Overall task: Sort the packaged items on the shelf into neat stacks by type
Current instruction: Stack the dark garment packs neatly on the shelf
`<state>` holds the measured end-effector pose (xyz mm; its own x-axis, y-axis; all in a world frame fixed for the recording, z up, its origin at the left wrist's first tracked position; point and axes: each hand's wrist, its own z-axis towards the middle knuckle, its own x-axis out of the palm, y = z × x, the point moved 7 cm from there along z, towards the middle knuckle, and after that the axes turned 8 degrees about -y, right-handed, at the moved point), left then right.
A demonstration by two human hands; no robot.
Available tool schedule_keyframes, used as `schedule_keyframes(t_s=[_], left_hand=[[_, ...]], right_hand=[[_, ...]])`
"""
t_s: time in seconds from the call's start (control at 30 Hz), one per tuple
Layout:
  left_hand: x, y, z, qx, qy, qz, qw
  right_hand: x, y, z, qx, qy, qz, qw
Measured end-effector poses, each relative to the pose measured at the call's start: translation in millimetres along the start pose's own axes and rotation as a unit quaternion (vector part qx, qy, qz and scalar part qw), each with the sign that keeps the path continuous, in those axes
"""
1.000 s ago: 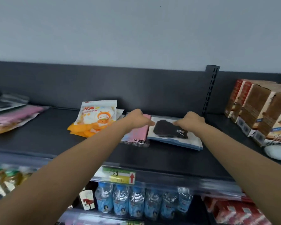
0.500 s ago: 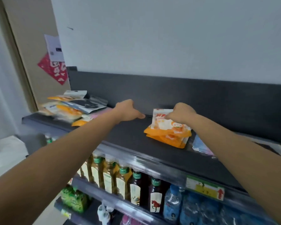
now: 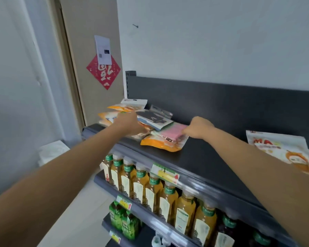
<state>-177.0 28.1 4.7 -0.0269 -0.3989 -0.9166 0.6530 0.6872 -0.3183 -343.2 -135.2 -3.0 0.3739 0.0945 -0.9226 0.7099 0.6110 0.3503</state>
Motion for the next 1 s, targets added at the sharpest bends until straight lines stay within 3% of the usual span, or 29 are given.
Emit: schedule_keyframes(t_s=[0.27, 0.4, 0.63, 0.8, 1.0], left_hand=[[14.8, 28.2, 81.6, 0.014, 0.005, 0.035, 0.999], [23.0, 22.2, 130.0, 0.037, 0.005, 0.054, 0.998], [56.0, 16.6, 179.0, 0.045, 0.077, 0.028, 0.996], [63.9, 13.8, 197.5, 0.064, 0.090, -0.020, 0.994], [54.1, 9.8, 202.9, 0.117, 0.108, -0.101, 0.982]], right_hand=[[33.0, 41.9, 76.3, 0.010, 0.019, 0.007, 1.000], [57.3, 48.9, 116.2, 0.021, 0.076, -0.010, 0.997], [85.2, 56.4, 146.4, 0.091, 0.140, 0.025, 0.986], [93.2, 58.3, 156.4, 0.178, 0.115, 0.102, 0.972], [79.3, 57.7, 138.7, 0.246, 0.026, 0.146, 0.958]])
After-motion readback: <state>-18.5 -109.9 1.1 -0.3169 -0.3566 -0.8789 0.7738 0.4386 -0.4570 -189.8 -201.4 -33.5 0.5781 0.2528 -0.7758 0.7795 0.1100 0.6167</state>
